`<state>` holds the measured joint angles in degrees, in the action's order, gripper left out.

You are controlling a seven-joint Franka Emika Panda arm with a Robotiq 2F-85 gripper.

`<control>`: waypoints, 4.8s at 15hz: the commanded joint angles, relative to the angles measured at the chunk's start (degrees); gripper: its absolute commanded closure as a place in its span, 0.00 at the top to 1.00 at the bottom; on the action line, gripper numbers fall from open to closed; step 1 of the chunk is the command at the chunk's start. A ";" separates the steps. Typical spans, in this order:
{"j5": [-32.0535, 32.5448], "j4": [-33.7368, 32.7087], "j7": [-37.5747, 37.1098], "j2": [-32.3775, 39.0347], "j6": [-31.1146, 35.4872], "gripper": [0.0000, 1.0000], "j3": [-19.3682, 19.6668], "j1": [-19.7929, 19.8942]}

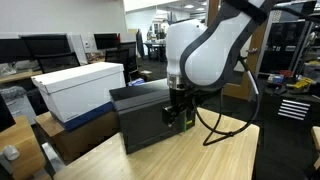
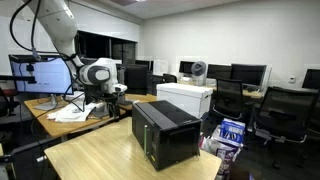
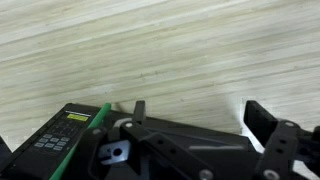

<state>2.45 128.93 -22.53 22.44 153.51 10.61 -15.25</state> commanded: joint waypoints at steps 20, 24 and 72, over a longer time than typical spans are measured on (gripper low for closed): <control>1.31 -0.12 -0.86 -0.11 -0.18 1.00 -1.61 1.75; 3.32 0.02 -3.01 0.78 1.15 1.00 -0.12 0.59; -29.27 1.21 9.35 31.63 45.47 0.07 14.53 -18.40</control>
<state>-23.50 124.13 -15.69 56.05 198.98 28.10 -28.37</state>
